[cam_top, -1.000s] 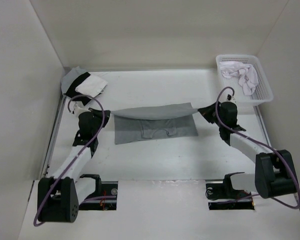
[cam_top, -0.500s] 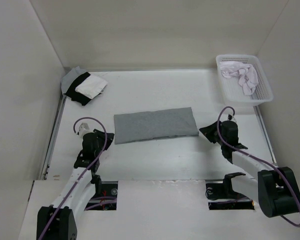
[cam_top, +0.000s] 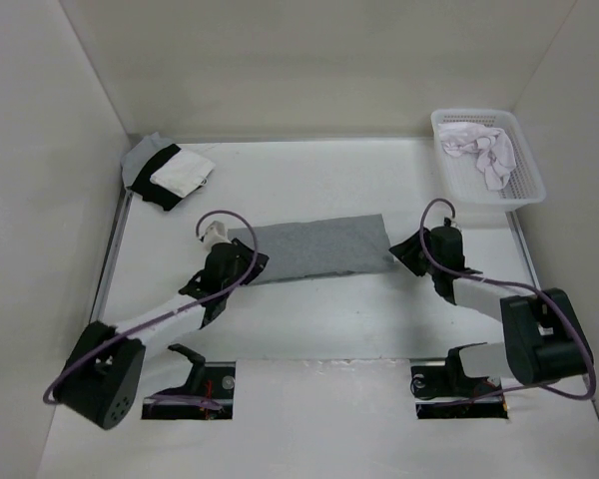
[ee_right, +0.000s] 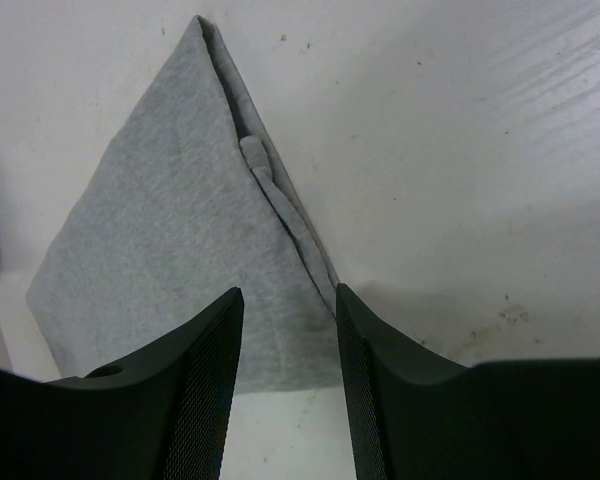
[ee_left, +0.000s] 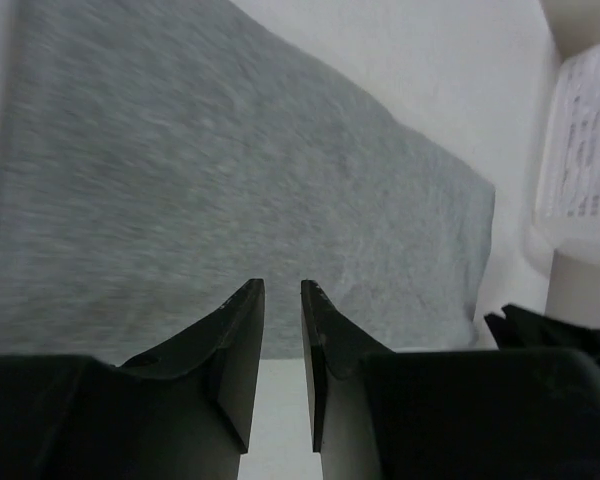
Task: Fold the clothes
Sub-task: Fold the tank top
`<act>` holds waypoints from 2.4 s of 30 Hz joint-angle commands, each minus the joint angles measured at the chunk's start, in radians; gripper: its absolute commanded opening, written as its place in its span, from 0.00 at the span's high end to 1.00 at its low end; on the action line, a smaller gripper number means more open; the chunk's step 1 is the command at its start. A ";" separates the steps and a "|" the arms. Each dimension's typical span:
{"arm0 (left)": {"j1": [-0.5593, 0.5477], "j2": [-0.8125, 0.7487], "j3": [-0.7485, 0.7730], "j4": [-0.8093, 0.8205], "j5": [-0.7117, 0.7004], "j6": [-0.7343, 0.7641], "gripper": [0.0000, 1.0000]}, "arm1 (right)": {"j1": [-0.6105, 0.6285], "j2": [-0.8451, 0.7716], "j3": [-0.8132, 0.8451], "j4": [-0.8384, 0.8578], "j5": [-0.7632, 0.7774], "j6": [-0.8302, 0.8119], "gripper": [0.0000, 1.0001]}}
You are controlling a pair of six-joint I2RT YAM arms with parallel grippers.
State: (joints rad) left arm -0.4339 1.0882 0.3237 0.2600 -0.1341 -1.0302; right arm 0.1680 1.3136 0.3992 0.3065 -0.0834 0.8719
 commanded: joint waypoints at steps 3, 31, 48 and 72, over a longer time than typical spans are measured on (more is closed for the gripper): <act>-0.087 0.191 0.035 0.188 -0.067 -0.039 0.80 | 0.012 0.091 0.058 0.094 -0.016 0.030 0.53; 0.208 0.119 0.063 0.160 0.042 0.075 0.76 | 0.175 0.370 0.038 0.425 -0.233 0.122 0.54; -0.001 0.101 0.136 0.197 -0.016 0.071 0.76 | 0.112 -0.018 -0.088 0.312 -0.190 0.098 0.99; 0.033 0.006 0.080 0.220 0.056 0.045 0.74 | 0.535 0.218 0.800 -0.546 0.209 -0.094 0.99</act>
State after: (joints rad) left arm -0.4347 1.1465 0.4362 0.4744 -0.1188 -0.9768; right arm 0.6617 1.4528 1.0805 -0.1623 0.0765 0.7574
